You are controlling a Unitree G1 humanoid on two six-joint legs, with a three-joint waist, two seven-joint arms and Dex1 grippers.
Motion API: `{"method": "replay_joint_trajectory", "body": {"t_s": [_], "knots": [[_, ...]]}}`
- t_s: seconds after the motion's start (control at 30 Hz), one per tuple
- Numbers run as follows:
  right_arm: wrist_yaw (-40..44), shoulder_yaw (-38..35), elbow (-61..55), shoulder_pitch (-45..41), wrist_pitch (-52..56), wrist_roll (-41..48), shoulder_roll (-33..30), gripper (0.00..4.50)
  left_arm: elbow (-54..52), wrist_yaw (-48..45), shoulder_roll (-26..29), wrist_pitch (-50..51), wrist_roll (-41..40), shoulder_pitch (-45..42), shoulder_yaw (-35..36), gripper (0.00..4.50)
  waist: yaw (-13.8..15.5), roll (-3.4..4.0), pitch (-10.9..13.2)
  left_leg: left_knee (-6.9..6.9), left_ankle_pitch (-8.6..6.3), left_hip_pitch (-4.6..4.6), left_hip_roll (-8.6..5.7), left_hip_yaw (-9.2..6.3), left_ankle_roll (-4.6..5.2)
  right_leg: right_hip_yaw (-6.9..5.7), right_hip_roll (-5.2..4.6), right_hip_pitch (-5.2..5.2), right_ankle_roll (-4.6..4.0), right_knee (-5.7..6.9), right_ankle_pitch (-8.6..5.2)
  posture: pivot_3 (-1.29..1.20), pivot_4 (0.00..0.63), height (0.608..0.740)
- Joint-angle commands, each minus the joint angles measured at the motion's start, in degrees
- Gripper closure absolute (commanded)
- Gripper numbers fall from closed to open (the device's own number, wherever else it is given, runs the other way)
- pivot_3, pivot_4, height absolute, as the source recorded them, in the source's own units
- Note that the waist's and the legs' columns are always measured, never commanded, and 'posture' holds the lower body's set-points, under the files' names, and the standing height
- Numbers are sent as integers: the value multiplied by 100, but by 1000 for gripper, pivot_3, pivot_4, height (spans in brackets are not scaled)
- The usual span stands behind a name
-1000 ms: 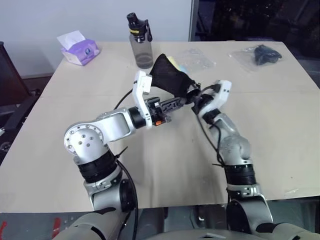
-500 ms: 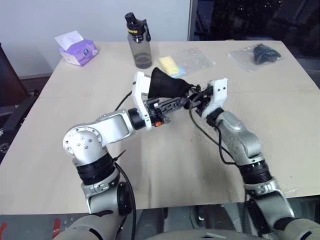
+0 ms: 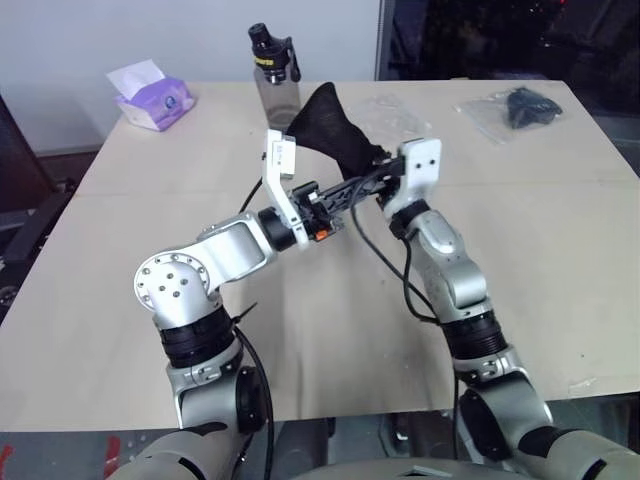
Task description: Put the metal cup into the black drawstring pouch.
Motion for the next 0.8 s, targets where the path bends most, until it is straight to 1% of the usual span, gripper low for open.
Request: {"method": "replay_joint_trajectory", "body": {"t_s": [0.03,0.07,0.2,0.37,0.47,0.5,0.53,0.6,0.67,0.7,0.73,0.77,0.8], "knots": [[-421,-1270,-355,-193,790,1665,349,4470,-368,-207,91,32,-540,158,-514,4500,55,2,1,0,0,-1,-7,1,0,1,-4,0,0,0,0,0,150,740],[-588,-1530,-413,-265,1002,2243,514,4470,-373,-209,131,-23,-573,187,-562,4500,72,2,1,1,0,-2,-12,0,1,1,-11,2,0,-3,0,0,150,740],[-1301,-2139,-451,-499,1227,3732,807,4470,-376,-177,275,-228,-718,252,-687,4500,85,3,1,2,0,-2,-25,-2,2,-1,-11,4,-1,-5,0,0,150,740],[-2043,-2377,-462,-627,974,5228,960,4470,-367,-135,462,-475,-863,324,-839,4500,56,5,3,-3,0,1,-15,0,2,-5,4,1,-2,-1,-1,0,150,740],[-2328,-2367,-455,-681,768,5856,897,4470,-370,-87,543,-612,-942,375,-953,4500,55,6,3,-4,0,1,-12,4,3,-10,8,1,-2,-1,-1,0,150,740],[-2217,-2251,-456,-679,766,5765,755,4470,-374,-76,549,-655,-969,383,-987,4500,57,6,3,-4,0,0,-11,3,3,-10,8,1,-2,-1,-1,0,150,740],[-2081,-2049,-475,-665,767,5501,574,4470,-373,-48,560,-698,-1008,377,-1020,4500,58,6,3,-4,0,-1,-12,7,3,-9,8,1,-1,-2,-2,0,150,740],[-1762,-1413,-525,-633,795,4467,82,4470,-351,-12,588,-788,-1080,350,-1085,4500,47,10,6,-4,0,-2,-13,14,3,-8,7,1,-1,-3,-2,0,150,740],[-1424,-335,-570,-665,973,2899,-702,4470,-297,-7,605,-887,-1128,293,-1132,4500,2,20,11,-2,0,-2,-14,23,3,-3,8,-1,0,-3,-1,0,150,740],[-1180,377,-573,-725,843,1872,-1200,4470,-259,-10,606,-943,-1155,239,-1143,4500,1,19,11,-1,0,-1,-17,33,4,-2,7,-1,0,-3,-1,0,150,740],[-915,1034,-533,-792,577,902,-1674,4470,-200,13,580,-1021,-1210,149,-1134,4500,14,19,11,0,0,-2,-18,31,4,-5,6,1,0,-3,-2,0,150,740],[-648,1637,-388,-853,71,-79,-2126,4470,-93,76,510,-1141,-1346,7,-1090,4500,30,19,11,3,0,-3,-21,27,3,-9,4,2,0,-6,-3,0,150,740],[-477,2003,-273,-885,-303,-715,-2399,4470,-21,131,469,-1230,-1459,-85,-1063,4500,33,18,11,3,0,-4,-25,28,3,-9,2,3,2,-11,-3,0,150,740]]}}
